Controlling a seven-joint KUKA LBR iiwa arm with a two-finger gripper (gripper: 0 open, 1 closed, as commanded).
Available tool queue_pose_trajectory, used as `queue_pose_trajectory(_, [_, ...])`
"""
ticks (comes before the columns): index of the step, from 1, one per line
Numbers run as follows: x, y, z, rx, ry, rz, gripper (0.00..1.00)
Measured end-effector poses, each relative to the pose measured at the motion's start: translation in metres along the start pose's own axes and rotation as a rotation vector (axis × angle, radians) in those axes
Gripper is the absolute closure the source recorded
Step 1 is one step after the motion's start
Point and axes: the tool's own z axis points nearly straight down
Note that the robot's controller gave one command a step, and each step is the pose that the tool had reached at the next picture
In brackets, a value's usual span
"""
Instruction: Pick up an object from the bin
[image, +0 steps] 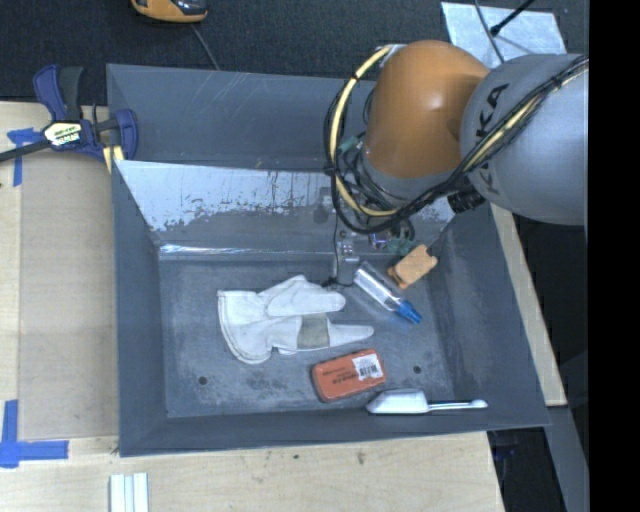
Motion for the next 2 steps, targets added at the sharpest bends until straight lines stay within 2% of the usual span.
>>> queue_pose_trajectory(1, [-0.001, 0.000, -0.005, -0.001, -0.007, 0.001, 0.00])
queue_pose_trajectory(2, [0.009, -0.017, 0.042, 0.000, -0.014, -0.056, 0.00])
